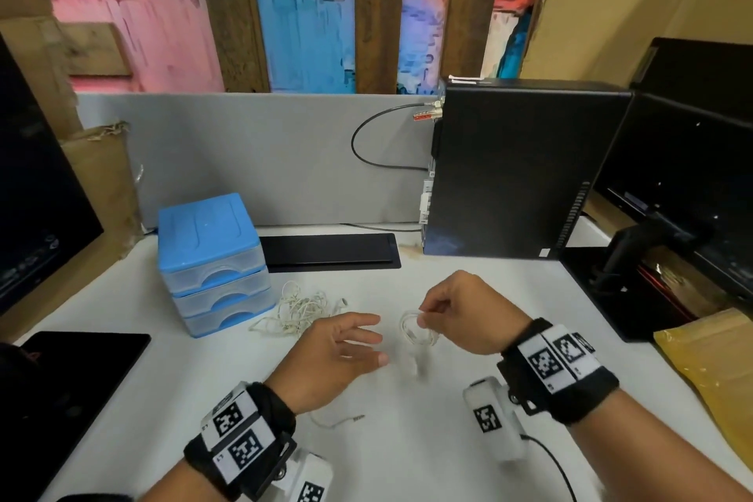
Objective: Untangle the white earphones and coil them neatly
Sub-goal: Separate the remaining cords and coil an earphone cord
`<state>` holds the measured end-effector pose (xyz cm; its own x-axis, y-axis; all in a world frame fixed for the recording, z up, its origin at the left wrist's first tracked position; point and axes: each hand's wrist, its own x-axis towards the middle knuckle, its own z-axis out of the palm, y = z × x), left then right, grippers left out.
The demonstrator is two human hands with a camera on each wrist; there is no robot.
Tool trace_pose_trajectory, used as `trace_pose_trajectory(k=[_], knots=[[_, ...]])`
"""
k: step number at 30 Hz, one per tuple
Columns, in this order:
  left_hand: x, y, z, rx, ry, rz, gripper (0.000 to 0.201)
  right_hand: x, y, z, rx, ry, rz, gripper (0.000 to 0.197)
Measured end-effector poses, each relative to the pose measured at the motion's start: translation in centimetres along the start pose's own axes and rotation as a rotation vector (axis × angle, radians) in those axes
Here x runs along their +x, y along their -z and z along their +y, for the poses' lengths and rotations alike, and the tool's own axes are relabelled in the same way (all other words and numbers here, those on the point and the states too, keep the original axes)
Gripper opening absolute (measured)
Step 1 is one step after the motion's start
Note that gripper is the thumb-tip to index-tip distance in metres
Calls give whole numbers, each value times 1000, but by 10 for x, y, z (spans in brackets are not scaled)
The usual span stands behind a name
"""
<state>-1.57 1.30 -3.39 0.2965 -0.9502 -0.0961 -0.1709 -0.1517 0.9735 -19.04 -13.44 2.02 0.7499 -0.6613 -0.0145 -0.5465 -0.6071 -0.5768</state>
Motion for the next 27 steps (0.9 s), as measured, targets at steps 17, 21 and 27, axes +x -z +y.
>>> trace_pose_trajectory(k=[17,21,27], knots=[[6,28,-21,299,39,28,21,88,-7,29,-69,-208,-162,55],[6,40,-10,336,-80,185,9,72,5,29,42,-165,9,38],[4,45,-11,323,-30,129,9,41,-9,34,24,-124,-154,13]])
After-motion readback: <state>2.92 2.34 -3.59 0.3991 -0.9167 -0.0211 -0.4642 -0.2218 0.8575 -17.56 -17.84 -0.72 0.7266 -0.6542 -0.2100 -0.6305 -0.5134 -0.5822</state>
